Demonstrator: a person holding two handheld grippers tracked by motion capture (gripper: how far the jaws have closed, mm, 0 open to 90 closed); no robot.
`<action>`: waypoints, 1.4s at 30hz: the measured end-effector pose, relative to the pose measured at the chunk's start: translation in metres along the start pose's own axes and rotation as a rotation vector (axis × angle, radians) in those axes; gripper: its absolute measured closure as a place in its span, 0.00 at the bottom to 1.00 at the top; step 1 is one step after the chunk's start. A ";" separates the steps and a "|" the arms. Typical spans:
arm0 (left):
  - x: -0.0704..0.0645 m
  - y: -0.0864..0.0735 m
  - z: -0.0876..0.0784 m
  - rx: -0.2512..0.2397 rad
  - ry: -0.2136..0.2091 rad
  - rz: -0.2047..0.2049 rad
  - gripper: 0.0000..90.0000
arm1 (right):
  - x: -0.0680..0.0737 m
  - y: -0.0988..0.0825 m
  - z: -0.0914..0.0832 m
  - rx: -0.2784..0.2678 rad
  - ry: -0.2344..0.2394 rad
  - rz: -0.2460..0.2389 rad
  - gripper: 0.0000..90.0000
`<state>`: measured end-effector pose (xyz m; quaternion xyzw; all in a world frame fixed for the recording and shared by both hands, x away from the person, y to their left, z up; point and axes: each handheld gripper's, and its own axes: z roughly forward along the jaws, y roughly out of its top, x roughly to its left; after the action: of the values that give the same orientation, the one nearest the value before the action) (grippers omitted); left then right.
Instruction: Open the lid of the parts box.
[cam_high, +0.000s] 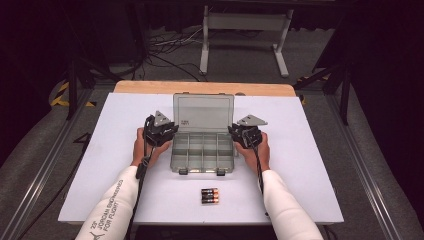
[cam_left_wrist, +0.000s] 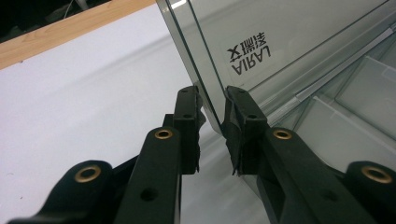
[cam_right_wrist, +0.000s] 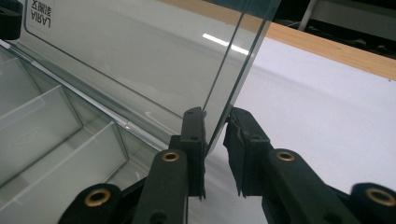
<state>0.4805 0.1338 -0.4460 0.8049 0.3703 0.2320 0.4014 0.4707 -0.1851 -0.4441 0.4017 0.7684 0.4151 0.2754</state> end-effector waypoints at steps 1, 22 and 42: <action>0.000 0.000 0.000 -0.001 0.003 0.007 0.83 | 0.000 0.000 0.000 0.000 -0.002 -0.001 0.85; -0.005 0.005 -0.004 0.007 0.030 0.058 0.83 | 0.001 0.001 -0.004 0.000 -0.014 -0.020 0.83; -0.006 0.007 -0.039 -0.068 -0.004 0.123 0.83 | 0.003 0.004 -0.028 -0.058 0.034 -0.058 0.84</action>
<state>0.4538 0.1449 -0.4183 0.8124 0.3113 0.2673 0.4143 0.4498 -0.1930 -0.4272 0.3639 0.7719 0.4361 0.2856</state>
